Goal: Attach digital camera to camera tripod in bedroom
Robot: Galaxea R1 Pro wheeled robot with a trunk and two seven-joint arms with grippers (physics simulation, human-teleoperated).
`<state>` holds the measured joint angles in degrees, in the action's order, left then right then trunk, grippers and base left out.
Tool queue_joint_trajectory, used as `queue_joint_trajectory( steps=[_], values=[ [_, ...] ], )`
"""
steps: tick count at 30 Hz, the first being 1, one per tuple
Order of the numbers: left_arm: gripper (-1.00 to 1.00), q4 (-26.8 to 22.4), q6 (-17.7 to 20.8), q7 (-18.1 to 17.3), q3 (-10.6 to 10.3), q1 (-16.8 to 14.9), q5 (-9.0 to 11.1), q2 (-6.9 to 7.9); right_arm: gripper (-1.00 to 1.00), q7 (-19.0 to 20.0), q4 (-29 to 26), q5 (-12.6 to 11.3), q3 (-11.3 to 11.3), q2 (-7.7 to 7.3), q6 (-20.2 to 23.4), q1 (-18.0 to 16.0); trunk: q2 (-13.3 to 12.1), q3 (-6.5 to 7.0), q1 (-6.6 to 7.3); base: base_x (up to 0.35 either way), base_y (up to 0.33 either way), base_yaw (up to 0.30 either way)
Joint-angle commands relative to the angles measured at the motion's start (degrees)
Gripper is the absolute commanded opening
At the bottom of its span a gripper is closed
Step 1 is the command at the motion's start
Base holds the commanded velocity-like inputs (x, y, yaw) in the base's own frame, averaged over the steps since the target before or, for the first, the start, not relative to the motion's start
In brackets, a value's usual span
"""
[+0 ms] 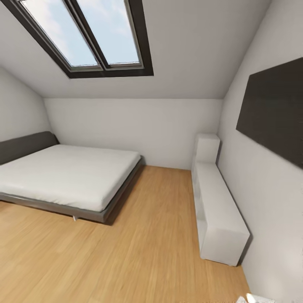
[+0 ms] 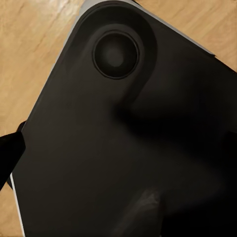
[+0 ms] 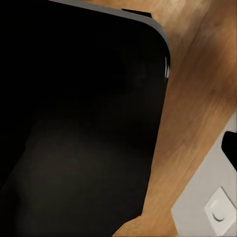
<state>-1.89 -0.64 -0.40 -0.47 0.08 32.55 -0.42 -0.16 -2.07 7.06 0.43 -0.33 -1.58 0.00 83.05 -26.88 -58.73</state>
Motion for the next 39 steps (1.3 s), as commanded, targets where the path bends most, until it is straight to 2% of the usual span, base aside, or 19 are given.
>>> queue_joint_trajectory(
  steps=[1, 11, 39],
  values=[
    [1.0, -0.04, -0.07, -0.04, -0.06, 0.01, 0.24, -0.01, 1.0, -0.02, -0.04, 0.5, 0.0, -0.01, -0.09, 0.0, 0.02, -0.04, 0.0, 0.0, 0.247, -0.176],
    [1.0, -0.04, -0.07, -0.04, -0.06, 0.01, 0.23, 0.02, 1.0, -0.02, -0.04, 0.5, 0.01, -0.02, -0.09, 0.0, 0.02, -0.04, 0.0, 0.0, 0.106, -0.171],
    [1.0, -0.04, -0.07, 0.04, -0.04, 0.01, 0.23, 0.07, 1.0, -0.02, -0.04, 0.5, 0.0, -0.1, -0.09, 0.0, 0.02, -0.04, 0.0, 0.0, 0.004, -0.166]
  ],
)
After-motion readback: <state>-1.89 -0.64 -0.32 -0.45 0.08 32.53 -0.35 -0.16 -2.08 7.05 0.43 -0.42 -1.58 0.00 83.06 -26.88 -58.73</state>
